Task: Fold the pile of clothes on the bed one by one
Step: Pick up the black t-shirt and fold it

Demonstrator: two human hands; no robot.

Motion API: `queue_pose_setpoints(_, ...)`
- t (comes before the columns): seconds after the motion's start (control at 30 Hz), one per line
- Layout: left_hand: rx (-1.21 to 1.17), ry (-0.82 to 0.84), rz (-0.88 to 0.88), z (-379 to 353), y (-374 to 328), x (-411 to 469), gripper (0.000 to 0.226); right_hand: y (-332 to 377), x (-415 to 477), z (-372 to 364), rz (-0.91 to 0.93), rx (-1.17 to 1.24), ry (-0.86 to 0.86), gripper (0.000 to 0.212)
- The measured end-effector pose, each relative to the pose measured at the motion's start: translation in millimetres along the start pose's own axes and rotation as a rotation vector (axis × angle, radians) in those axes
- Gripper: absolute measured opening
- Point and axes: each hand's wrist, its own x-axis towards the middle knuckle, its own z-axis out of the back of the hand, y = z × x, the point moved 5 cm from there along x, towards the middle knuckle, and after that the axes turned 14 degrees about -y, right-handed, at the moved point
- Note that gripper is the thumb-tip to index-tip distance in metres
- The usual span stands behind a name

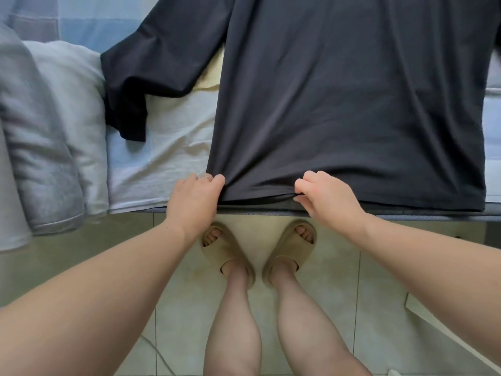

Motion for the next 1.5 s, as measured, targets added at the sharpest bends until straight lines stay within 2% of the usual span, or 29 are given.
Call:
queue_pose_setpoints(0.13, 0.050, 0.223, 0.055, 9.9, -5.5, 1.2, 0.025, 7.2, -8.3, -1.5, -0.034, -0.025, 0.254, 0.015)
queue_pose_setpoints(0.2, -0.012, 0.344, 0.080, 16.8, -10.2, 7.2, 0.019, 8.9, -3.9, 8.7, -0.094, 0.009, 0.244, 0.016)
queue_pose_setpoints(0.27, -0.096, 0.372, 0.148, 29.9, -9.4, 16.7, 0.022, 13.5, 8.8, 24.1, -0.165, 0.068, 0.208, 0.019)
queue_pose_setpoints(0.4, -0.212, 0.154, 0.359, 76.4, 19.5, 54.9, 0.033, 27.8, 57.6, 56.4, -0.273, 0.203, 0.234, 0.037)
queue_pose_setpoints(0.5, -0.211, 0.002, 0.481, 105.4, 61.4, 92.5, 0.044, 35.3, 109.6, 76.8, -0.312, 0.260, 0.199, 0.037)
queue_pose_setpoints(0.63, -0.216, -0.146, 0.549, 115.8, 128.2, 157.6, 0.064, 39.6, 182.3, 91.1, -0.390, 0.297, 0.141, 0.035)
queue_pose_setpoints(0.7, -0.248, -0.162, 0.566, 111.3, 158.6, 190.5, 0.074, 40.1, 216.3, 89.9, -0.433, 0.305, 0.105, 0.037)
queue_pose_setpoints(0.8, -0.393, 0.014, 0.651, 89.2, 195.2, 228.7, 0.080, 43.1, 261.4, 80.5, -0.516, 0.302, 0.054, 0.041)
queue_pose_setpoints(0.87, -0.559, 0.239, 0.691, 68.4, 210.3, 238.7, 0.073, 47.1, 284.3, 71.0, -0.603, 0.329, 0.062, 0.042)
queue_pose_setpoints(0.97, -0.742, 0.577, 0.630, 60.1, 213.5, 233.4, 0.065, 52.2, 304.0, 59.7, -0.766, 0.408, 0.087, 0.040)
queue_pose_setpoints(1.03, -0.830, 0.661, 0.552, 80.5, 223.5, 244.7, 0.057, 60.4, 320.7, 64.7, -0.838, 0.450, 0.055, 0.038)
queue_pose_setpoints(1.1, -0.886, 0.647, 0.512, 115.1, 247.9, 259.9, 0.049, 81.5, 341.1, 77.6, -0.836, 0.475, 0.013, 0.041)
queue_pose_setpoints(1.17, -0.862, 0.541, 0.473, 150.9, 287.0, 278.4, 0.037, 107.5, 368.2, 90.4, -0.784, 0.484, -0.022, 0.047)
queue_pose_setpoints(1.27, -0.669, 0.391, 0.380, 193.5, 351.7, 294.4, 0.026, 150.8, 407.9, 96.2, -0.680, 0.479, 0.008, 0.059)
queue_pose_setpoints(1.5, -0.268, 0.323, 0.339, 217.2, 483.6, 292.0, 0.022, 227.9, 484.1, 71.6, -0.496, 0.415, 0.113, 0.071)
